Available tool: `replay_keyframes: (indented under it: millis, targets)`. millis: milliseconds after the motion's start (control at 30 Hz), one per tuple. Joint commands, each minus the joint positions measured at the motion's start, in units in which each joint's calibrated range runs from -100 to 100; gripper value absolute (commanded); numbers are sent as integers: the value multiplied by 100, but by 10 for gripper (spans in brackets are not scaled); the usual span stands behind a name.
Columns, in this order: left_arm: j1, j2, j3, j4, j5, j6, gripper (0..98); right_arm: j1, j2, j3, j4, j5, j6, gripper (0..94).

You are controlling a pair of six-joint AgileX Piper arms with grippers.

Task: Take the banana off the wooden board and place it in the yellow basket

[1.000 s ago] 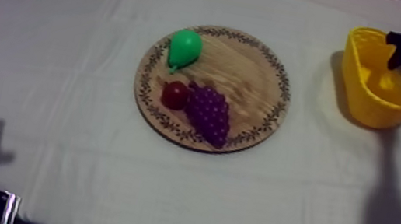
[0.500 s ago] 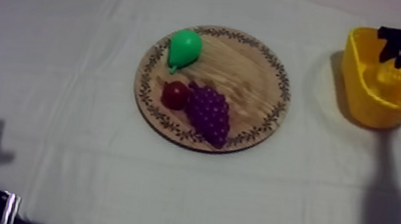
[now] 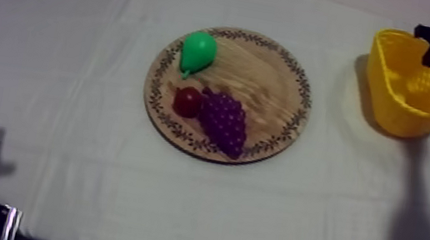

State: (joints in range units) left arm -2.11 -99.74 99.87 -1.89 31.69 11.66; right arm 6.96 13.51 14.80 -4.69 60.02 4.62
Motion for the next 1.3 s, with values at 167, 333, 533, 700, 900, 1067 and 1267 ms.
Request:
replay_keyframes:
  millis: [167,333,533,700,900,1067,1267]
  targets:
    - [-3,0,2,1,-1,-1,1,35,-1244,1290,162,-645,-21,8]
    - [-3,0,2,1,-1,-1,1,150,-2450,2441,118,-1237,117,7]
    - [-3,0,2,1,-1,-1,1,161,-4065,4021,169,-2098,148,7]
    - [-3,0,2,1,-1,-1,1,59,-5299,5024,285,-2380,37,6]
    - [-3,0,2,1,-1,-1,1,-115,-6786,6132,372,-2676,-68,6]
    - [-3,0,2,1,-1,-1,1,-301,-8065,6998,563,-2797,-275,6]
    - [-3,0,2,1,-1,-1,1,-366,-9366,7746,593,-2706,-276,6]
